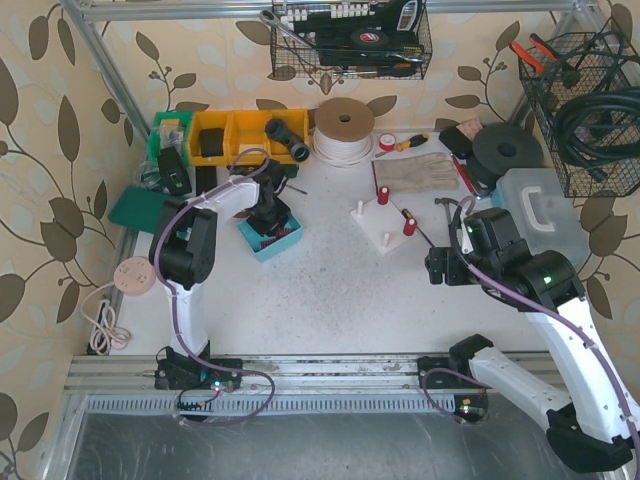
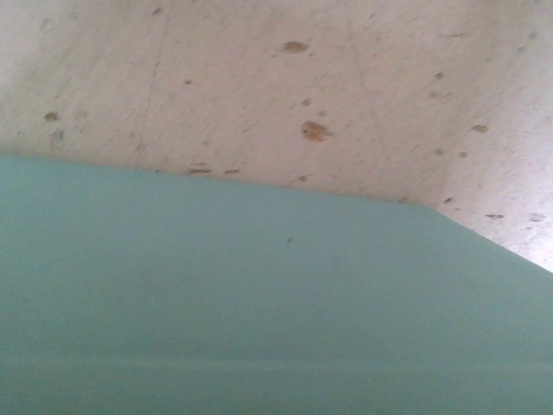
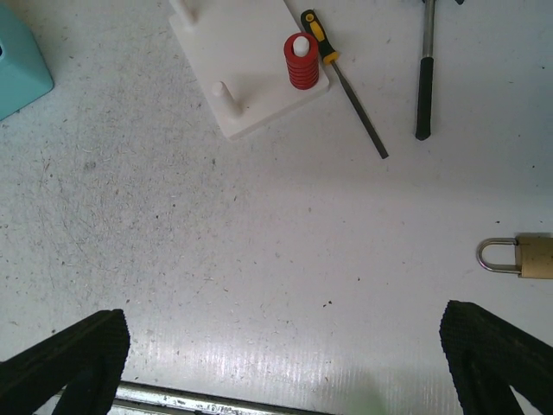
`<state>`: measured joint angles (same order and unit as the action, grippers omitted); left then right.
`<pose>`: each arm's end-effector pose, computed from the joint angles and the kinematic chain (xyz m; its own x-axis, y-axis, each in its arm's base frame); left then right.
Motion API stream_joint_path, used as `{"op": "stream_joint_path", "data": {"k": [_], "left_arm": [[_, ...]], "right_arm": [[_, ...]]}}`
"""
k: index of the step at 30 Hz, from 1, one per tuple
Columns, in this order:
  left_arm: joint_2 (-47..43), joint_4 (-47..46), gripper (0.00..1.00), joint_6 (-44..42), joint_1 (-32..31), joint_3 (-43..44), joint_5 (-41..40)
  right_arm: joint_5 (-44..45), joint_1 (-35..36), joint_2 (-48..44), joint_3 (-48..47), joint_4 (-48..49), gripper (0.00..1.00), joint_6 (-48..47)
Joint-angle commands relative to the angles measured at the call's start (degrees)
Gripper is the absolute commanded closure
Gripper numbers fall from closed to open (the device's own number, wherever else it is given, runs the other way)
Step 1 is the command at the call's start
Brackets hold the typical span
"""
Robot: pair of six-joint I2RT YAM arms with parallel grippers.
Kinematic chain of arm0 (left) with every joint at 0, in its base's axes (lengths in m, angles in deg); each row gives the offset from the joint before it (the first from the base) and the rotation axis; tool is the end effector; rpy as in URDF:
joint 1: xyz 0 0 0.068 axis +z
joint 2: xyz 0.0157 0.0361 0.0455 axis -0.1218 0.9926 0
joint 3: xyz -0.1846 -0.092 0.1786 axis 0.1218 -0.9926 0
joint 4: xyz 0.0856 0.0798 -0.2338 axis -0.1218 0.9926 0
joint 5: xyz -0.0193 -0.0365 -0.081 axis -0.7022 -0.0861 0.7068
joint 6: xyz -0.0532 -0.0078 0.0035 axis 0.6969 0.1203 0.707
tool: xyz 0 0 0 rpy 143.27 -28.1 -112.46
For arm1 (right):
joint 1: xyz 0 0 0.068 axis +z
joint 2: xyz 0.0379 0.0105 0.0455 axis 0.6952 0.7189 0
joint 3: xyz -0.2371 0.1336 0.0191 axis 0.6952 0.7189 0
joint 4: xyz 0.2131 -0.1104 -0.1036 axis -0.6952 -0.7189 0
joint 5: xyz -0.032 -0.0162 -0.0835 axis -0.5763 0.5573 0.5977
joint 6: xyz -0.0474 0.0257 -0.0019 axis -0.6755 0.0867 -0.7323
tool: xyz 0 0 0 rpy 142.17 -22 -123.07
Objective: Install the large spring
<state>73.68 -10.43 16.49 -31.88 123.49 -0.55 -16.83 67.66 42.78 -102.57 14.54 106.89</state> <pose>0.3673 -0.1714 0.1661 -0.7378 -0.6700 -0.0819 -0.6352 0.7303 -0.2514 0.1040 0.0407 0.3663 -0.7952 0.0512 -0.6042 -0.0370 0.9905 0.1326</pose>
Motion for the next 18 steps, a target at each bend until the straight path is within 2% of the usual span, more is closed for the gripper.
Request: {"op": "stream_joint_path", "data": {"k": [1,8,13,18], "left_arm": [[0.65,-1.04,0.71,-0.88,-0.69,1.78,-1.56],[-0.65,0.81,0.82,-2.84,-0.69,3.39,-2.59],[-2.01,2.9,0.83,-4.36,-0.62,5.05,-5.05],[-2.98,4.24,0.79,-6.74,-0.69,6.22,-6.76]], "right_arm": [[1.8,0.16,-0.09,-1.79,-1.41,0.03,0.7],[1.84,0.19,0.17,-1.78,-0.94,0.03,0.7],[1.61,0.19,0.08,-1.65,-0.64,0.03,0.74],[1.15,0.21,-0.22,-1.56,-0.99,0.03,0.85]]}}
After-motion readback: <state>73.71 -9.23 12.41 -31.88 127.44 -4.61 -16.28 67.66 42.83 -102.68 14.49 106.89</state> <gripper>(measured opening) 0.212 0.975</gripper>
